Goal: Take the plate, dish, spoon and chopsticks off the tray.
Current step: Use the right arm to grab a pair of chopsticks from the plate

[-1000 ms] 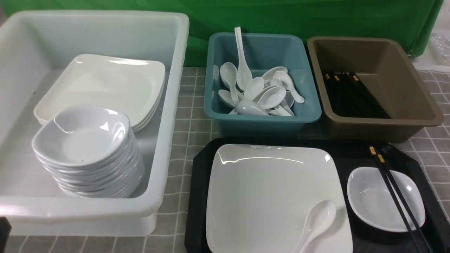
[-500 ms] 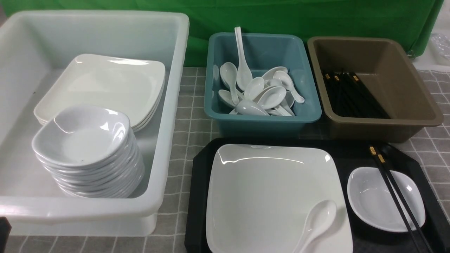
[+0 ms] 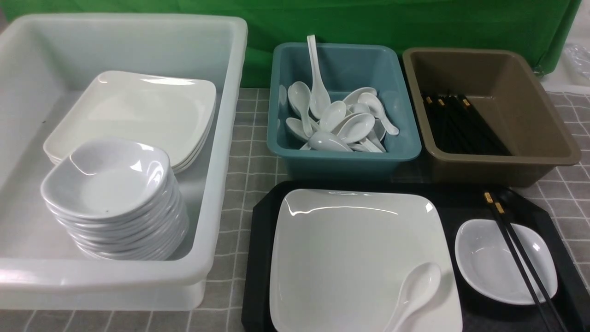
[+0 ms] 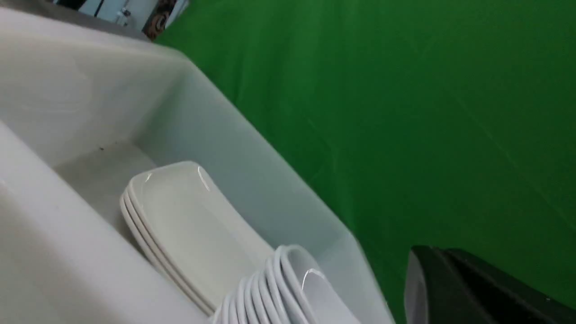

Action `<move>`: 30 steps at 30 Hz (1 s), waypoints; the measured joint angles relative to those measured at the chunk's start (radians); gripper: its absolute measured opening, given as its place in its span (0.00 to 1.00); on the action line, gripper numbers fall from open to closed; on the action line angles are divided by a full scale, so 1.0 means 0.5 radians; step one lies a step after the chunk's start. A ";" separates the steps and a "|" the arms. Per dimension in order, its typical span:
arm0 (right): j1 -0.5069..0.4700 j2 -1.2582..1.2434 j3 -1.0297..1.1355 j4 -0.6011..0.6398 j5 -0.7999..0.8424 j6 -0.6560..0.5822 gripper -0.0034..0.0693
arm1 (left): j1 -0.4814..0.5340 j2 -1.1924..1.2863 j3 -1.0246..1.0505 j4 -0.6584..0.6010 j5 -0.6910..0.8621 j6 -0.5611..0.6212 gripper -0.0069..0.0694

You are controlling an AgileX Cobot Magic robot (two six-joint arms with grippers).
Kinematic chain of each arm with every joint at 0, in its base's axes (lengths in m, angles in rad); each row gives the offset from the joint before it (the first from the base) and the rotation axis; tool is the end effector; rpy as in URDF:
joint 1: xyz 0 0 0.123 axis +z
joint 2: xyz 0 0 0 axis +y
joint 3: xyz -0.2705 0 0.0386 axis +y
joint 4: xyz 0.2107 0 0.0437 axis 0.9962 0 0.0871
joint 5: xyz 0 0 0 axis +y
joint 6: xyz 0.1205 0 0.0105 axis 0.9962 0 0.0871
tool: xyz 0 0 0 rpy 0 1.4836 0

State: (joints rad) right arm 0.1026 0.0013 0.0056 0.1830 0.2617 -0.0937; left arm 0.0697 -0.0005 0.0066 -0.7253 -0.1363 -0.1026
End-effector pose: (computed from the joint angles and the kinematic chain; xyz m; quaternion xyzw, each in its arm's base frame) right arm 0.0586 0.0118 0.1829 -0.0225 0.7665 0.0775 0.6371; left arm 0.0580 0.0150 0.2258 -0.3071 0.5612 -0.2558 0.7248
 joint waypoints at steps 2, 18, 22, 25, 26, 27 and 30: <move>0.000 0.000 0.000 0.000 0.000 0.000 0.37 | 0.000 -0.002 -0.019 0.038 0.032 -0.018 0.12; 0.000 0.000 0.000 0.059 -0.120 0.126 0.37 | -0.513 1.207 -1.322 0.398 1.305 0.896 0.12; 0.000 0.000 0.000 0.173 -0.343 0.491 0.37 | -0.787 1.475 -1.377 0.449 1.239 0.930 0.12; 0.000 0.000 0.000 0.196 -0.471 0.762 0.37 | -0.921 1.657 -1.377 0.448 1.188 0.934 0.12; 0.000 0.000 0.000 0.202 -0.505 0.809 0.37 | -0.942 1.705 -1.377 0.436 1.184 0.934 0.12; 0.002 0.000 0.000 0.202 -0.523 0.847 0.37 | -0.952 1.738 -1.377 0.422 1.181 0.934 0.12; 0.031 0.007 -0.037 0.207 -0.426 0.920 0.36 | -0.963 1.817 -1.377 0.408 1.169 0.954 0.12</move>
State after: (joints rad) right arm 0.1183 0.0049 -0.0129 0.2867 0.0487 0.3664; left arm -0.4115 0.9079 -0.6821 -0.5211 0.4483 0.3743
